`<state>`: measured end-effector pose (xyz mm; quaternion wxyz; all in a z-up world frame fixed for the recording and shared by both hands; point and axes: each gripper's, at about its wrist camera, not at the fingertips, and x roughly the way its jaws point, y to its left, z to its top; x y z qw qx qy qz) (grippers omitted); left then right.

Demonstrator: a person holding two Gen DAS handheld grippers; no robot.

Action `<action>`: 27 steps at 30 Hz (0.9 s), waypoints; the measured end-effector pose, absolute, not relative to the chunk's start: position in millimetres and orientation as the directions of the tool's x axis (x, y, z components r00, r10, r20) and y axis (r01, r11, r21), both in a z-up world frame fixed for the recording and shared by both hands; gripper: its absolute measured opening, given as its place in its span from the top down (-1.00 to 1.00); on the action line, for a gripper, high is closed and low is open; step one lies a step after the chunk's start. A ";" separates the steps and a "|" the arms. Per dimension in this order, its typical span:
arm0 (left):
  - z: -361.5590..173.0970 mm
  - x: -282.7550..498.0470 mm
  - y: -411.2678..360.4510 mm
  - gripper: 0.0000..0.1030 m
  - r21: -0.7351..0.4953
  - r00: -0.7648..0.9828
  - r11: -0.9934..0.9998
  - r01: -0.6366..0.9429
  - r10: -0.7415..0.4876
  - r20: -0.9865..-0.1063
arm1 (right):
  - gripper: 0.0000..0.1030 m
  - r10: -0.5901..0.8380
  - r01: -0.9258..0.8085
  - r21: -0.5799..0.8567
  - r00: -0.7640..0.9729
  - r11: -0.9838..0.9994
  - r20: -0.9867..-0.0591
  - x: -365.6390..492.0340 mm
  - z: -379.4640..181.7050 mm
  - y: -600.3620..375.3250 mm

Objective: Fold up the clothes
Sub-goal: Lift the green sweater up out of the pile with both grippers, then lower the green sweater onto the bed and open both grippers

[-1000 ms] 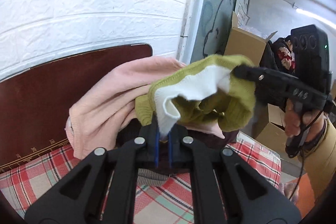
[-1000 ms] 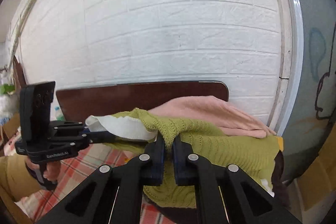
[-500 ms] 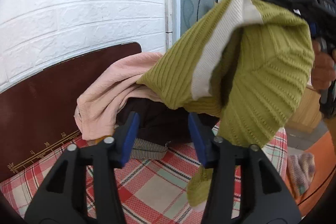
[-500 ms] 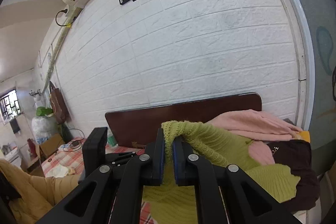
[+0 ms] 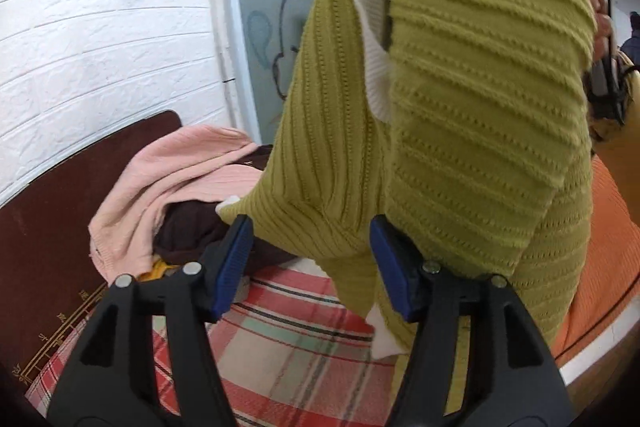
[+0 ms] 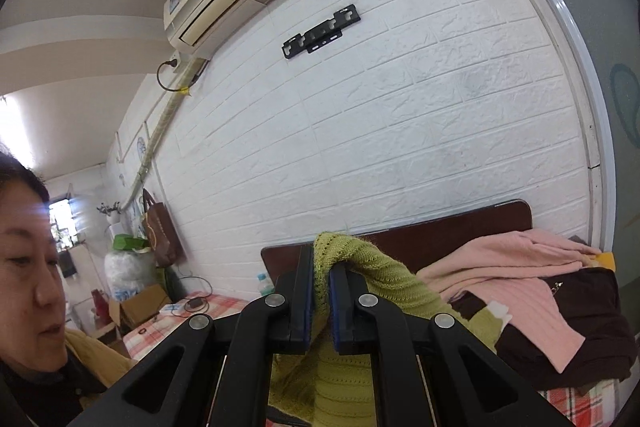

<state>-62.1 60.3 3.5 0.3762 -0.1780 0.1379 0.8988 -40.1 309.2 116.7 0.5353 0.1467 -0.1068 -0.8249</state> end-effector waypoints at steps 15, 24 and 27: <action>11.4 76.3 -20.6 -0.21 0.278 -0.760 -0.717 -0.639 0.531 -0.376 | 0.88 -0.987 0.954 0.256 -0.144 -0.156 -0.065 51.6 153.4 247.2; 22.0 163.4 -85.1 -0.22 0.401 -0.876 -0.784 -0.474 0.375 -0.303 | 0.88 -0.993 0.986 0.142 0.078 0.090 0.093 134.5 187.4 207.1; 17.3 194.3 -108.9 -0.22 0.425 -0.900 -0.801 -0.422 0.311 -0.306 | 0.88 -0.990 0.979 0.160 0.109 0.123 0.090 142.7 179.0 192.2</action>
